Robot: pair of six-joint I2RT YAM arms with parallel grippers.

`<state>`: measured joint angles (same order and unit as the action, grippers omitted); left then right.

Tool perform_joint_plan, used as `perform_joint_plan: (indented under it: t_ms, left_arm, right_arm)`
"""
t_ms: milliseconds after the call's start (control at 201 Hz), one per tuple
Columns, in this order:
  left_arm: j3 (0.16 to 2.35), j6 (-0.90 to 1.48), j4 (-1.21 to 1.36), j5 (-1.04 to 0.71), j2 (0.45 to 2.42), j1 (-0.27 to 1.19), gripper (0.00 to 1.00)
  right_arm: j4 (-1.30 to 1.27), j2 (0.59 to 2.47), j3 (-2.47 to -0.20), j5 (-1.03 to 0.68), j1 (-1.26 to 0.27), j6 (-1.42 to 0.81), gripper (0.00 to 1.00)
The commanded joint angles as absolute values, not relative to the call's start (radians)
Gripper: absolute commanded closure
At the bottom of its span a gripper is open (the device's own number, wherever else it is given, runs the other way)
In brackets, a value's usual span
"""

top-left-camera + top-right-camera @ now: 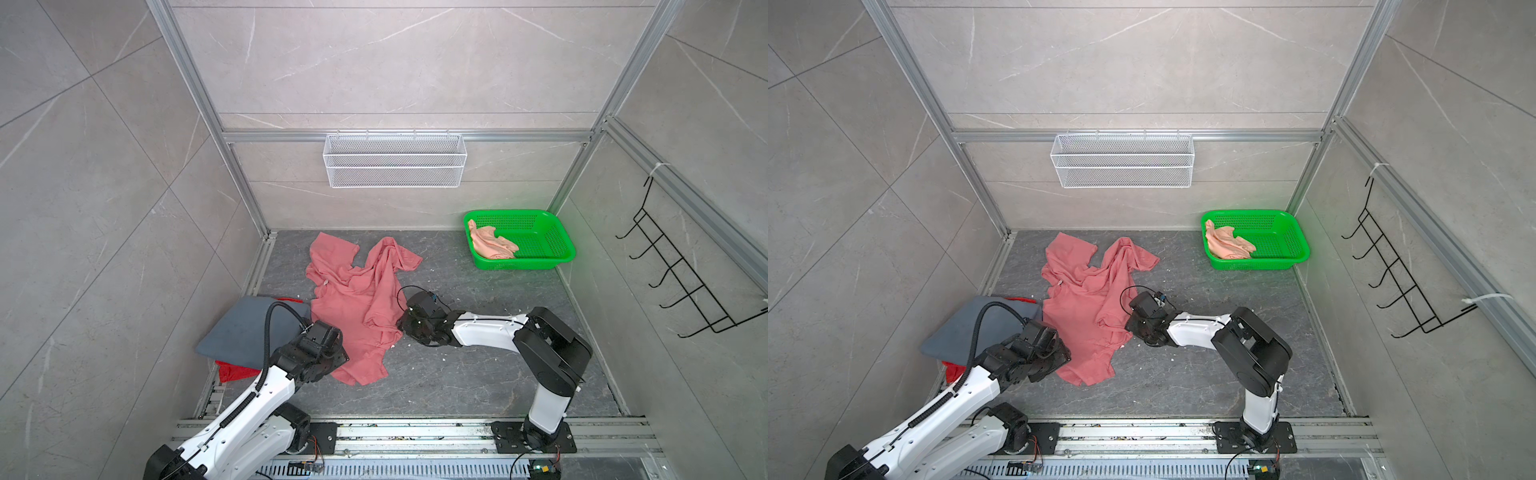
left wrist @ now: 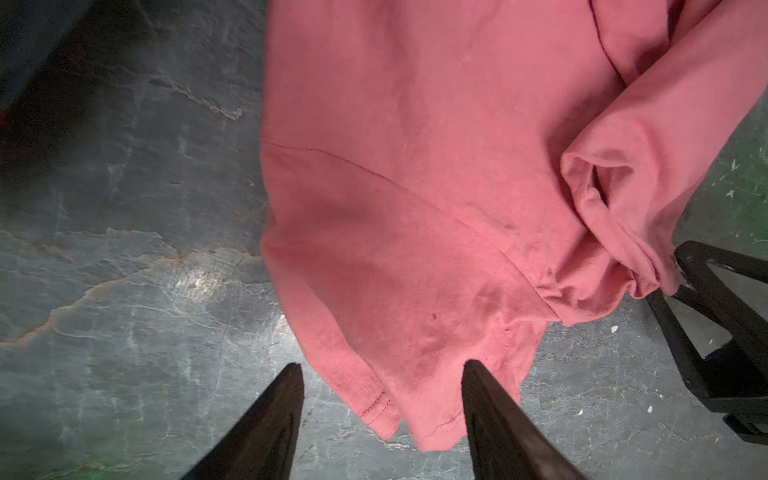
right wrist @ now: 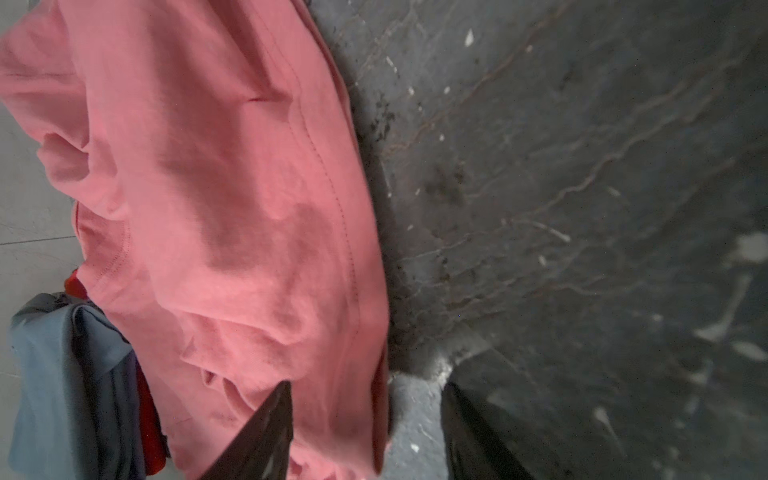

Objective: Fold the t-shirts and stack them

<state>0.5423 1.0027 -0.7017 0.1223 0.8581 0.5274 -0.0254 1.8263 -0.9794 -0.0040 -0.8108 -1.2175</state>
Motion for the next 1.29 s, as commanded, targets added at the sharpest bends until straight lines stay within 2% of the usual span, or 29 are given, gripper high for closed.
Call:
perform_joint_plan:
  t_ms: [0,169,219,314,378,433,647,782,941,1120,1285]
  left_arm:
    - [0.560,1.008,-0.685,0.129,0.845,0.522,0.36]
    - [0.557,1.009,-0.684,0.129,0.850,0.522,0.36]
    - [0.559,1.009,-0.687,0.127,0.852,0.522,0.36]
    - [0.559,1.008,-0.696,0.125,0.848,0.522,0.36]
    - [0.559,1.006,-0.718,0.124,0.843,0.521,0.36]
    - [0.559,1.005,-0.744,0.126,0.835,0.520,0.36]
    - [0.544,1.018,-0.841,0.139,0.831,0.520,0.36]
    - [0.509,1.033,-0.796,0.073,0.842,0.519,0.36]
    - [0.475,1.058,-0.776,-0.028,0.833,0.523,0.39]
    - [0.439,1.075,-0.841,-0.078,0.737,0.528,0.44]
    - [0.419,1.058,-0.797,-0.159,0.804,0.528,0.45]
  right_arm:
    - [-0.024,1.854,-0.948,0.011,-0.807,-1.298,0.42]
    - [-0.107,1.887,-0.930,-0.009,-0.809,-1.330,0.46]
    - [-0.122,1.894,-0.931,-0.012,-0.807,-1.332,0.53]
    - [-0.138,1.886,-0.927,-0.002,-0.804,-1.322,0.85]
    - [-0.119,1.862,-0.926,0.022,-0.800,-1.296,0.95]
    - [-0.068,1.828,-0.926,0.056,-0.796,-1.269,1.00]
    - [0.153,1.638,-0.921,0.235,-0.788,-1.133,1.00]
    - [0.243,1.545,-0.909,0.293,-0.781,-1.069,1.00]
    - [0.276,1.474,-0.864,0.329,-0.763,-1.064,1.00]
    - [0.287,1.412,-0.803,0.331,-0.714,-1.065,1.00]
    - [0.301,1.370,-0.772,0.331,-0.683,-1.063,1.00]
